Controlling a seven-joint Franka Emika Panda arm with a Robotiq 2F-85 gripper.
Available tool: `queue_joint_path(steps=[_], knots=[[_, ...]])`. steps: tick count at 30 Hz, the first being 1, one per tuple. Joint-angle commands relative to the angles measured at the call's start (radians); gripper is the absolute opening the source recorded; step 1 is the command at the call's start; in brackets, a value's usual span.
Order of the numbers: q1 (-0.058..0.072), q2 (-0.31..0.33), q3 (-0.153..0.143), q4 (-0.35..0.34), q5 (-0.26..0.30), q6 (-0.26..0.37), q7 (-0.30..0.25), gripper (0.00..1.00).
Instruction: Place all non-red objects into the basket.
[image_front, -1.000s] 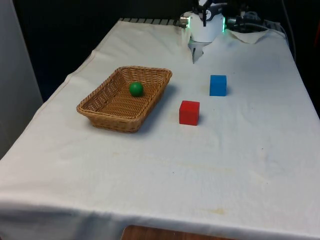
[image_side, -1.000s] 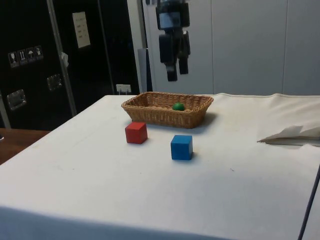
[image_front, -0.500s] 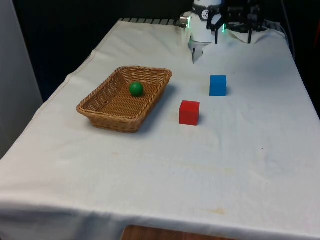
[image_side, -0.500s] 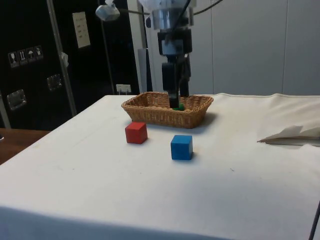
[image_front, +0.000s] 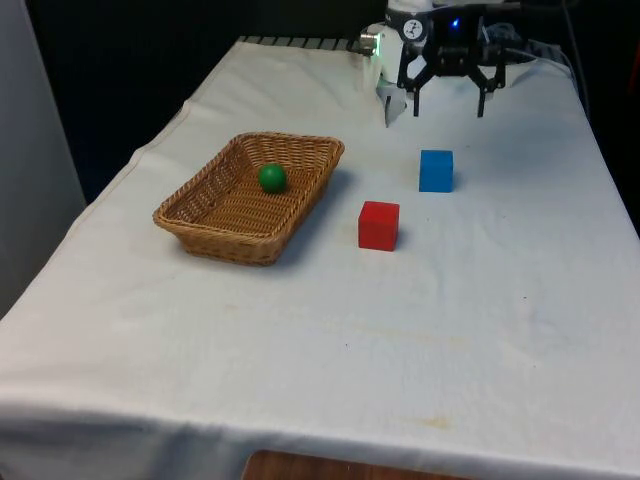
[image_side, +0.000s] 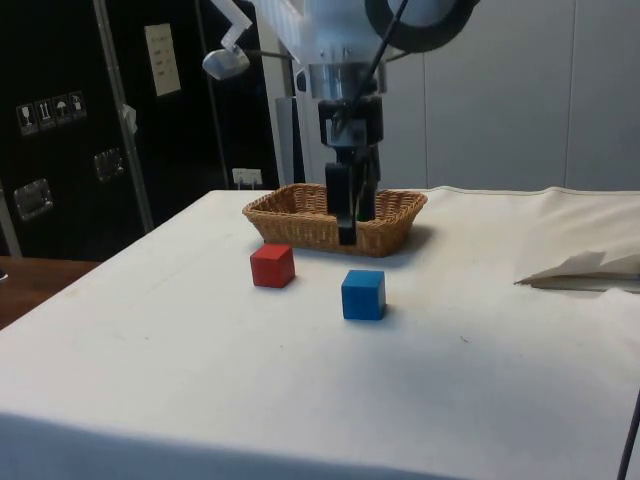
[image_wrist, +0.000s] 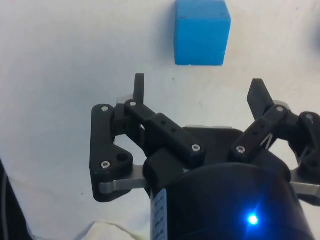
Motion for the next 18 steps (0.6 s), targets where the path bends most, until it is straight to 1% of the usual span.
queue_joint_path(steps=[1,3,5,7,8,9,12,13,15,16,17,18], knots=[[0.003,0.003,0.001,-0.006,0.018,0.020,-0.012,1.00],[0.004,0.011,0.003,-0.008,0.022,0.035,-0.012,1.00],[0.008,0.022,0.012,-0.010,0.028,0.056,-0.004,1.00],[0.008,0.031,0.019,-0.011,0.035,0.069,-0.001,1.00],[0.003,0.028,0.014,-0.006,0.016,0.049,0.001,1.00],[0.008,0.036,0.024,-0.011,0.039,0.076,0.000,1.00],[0.007,0.055,0.034,-0.013,0.047,0.097,0.002,1.00],[0.007,0.071,0.039,-0.013,0.053,0.113,0.001,1.00],[0.005,0.089,0.041,-0.013,0.054,0.132,0.000,1.00],[0.004,0.082,0.038,-0.010,0.037,0.113,0.007,1.00],[0.005,0.098,0.042,-0.014,0.053,0.141,0.000,1.00],[0.004,0.106,0.042,-0.014,0.053,0.149,0.000,1.00]])
